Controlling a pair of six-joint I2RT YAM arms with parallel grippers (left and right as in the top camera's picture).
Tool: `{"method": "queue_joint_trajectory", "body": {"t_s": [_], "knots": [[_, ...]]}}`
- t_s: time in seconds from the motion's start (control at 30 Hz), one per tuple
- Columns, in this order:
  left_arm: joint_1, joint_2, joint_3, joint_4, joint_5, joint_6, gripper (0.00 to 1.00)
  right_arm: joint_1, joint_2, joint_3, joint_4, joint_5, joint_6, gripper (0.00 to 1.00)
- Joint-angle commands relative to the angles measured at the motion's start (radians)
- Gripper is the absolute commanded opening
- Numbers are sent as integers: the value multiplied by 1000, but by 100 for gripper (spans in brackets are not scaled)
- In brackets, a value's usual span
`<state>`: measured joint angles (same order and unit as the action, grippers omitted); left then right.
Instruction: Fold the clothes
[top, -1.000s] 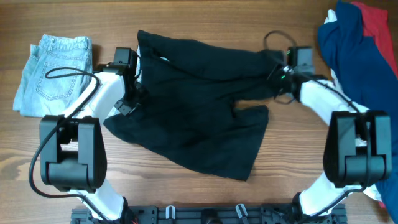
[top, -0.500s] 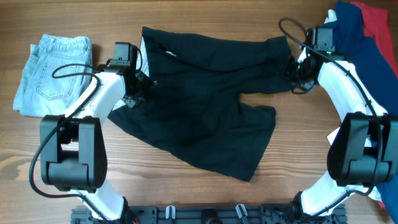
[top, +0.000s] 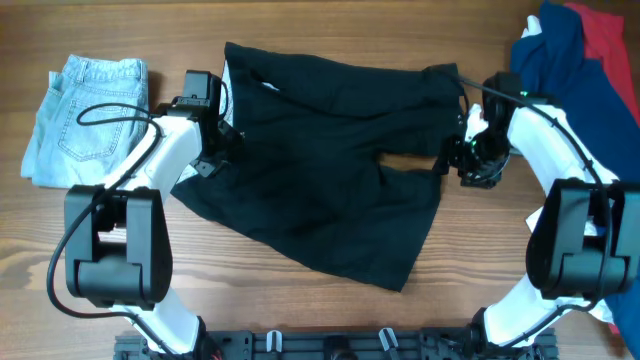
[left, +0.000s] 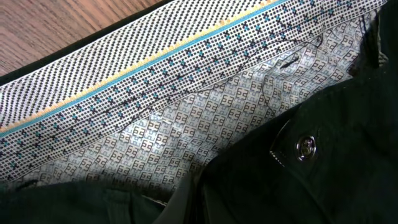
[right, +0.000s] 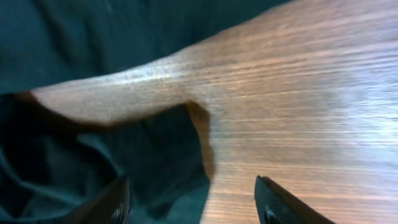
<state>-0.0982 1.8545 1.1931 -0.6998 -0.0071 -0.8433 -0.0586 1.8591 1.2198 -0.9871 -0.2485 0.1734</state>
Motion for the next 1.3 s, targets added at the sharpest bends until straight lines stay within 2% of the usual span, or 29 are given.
{"method": "queue_joint_trajectory", "body": {"t_s": [0.0,0.17,0.23,0.27,0.33,0.37,0.53,0.63,0.77,0.93,1.13,1.27], "knots": [[4,-20,-2,-8,-39,6,4,30,3,-82,89,-83,12,65],[3,-20,-2,-21,-39,6,4,79,3,-126,202,-83,74,63],[3,-20,-2,-26,-39,6,4,101,3,-126,214,-82,91,58],[3,-20,-2,-27,-39,5,4,111,3,-126,216,-82,91,53],[4,-20,-2,-27,-39,6,4,127,3,-126,212,-48,109,24],[4,-20,-2,-27,-39,6,4,129,3,-126,207,-16,130,4],[3,-20,-2,-26,-37,5,4,105,3,-123,164,206,223,4],[4,-20,-2,-20,11,4,4,43,3,-79,141,243,222,4],[3,-20,-2,8,132,-2,4,-63,3,68,100,248,175,4],[3,-20,-2,54,232,-2,4,-92,3,232,68,248,115,5],[3,-20,-2,108,315,2,27,-71,4,259,0,249,116,11],[3,-20,-2,111,325,13,32,-68,4,257,-48,272,116,22]]}}
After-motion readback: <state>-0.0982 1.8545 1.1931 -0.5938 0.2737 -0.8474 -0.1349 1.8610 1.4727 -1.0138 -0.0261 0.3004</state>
